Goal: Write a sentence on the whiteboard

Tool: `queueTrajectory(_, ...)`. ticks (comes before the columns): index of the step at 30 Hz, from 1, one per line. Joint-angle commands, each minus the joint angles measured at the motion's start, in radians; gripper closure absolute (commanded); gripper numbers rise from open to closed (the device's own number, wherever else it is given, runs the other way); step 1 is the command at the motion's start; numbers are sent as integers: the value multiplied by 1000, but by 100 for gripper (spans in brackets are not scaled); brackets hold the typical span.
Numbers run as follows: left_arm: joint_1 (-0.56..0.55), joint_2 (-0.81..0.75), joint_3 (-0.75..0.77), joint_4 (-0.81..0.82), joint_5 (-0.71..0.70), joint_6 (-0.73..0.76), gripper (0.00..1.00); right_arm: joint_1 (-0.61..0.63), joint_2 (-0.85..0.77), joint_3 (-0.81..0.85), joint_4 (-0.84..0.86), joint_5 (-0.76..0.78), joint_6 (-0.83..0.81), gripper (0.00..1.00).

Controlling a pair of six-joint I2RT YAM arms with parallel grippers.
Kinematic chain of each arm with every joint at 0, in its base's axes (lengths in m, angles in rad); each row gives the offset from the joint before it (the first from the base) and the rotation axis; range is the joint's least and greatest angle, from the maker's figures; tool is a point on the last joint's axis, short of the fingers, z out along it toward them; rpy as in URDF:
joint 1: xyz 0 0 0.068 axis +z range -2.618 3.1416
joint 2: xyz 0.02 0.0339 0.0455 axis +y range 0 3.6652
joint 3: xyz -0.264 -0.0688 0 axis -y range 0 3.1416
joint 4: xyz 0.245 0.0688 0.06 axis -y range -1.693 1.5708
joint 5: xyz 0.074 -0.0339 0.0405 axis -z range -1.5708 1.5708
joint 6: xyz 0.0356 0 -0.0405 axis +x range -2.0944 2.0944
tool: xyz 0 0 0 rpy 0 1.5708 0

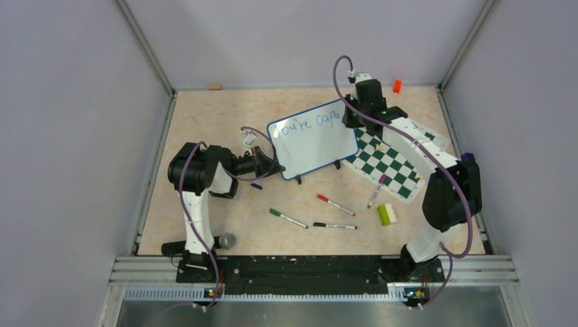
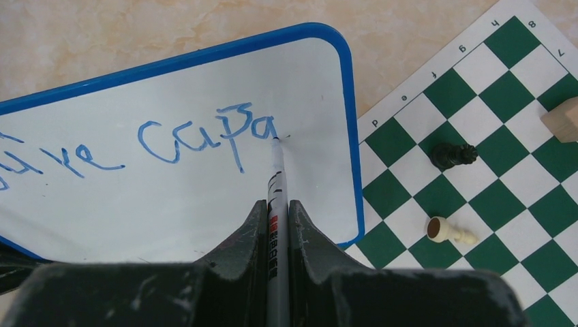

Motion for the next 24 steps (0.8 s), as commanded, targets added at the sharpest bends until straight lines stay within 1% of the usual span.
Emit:
queueTrajectory(1,0,-30,-11,72,45,17,95,-10,-17,-13,9,6,-9,100)
queueTrajectory(13,2,-31,-12,72,43,15,95,-10,-98,-6,36,10,0,100)
queueTrajectory(24,2,-31,-11,71,45,15,95,-19,-47,60,52,23,6,100)
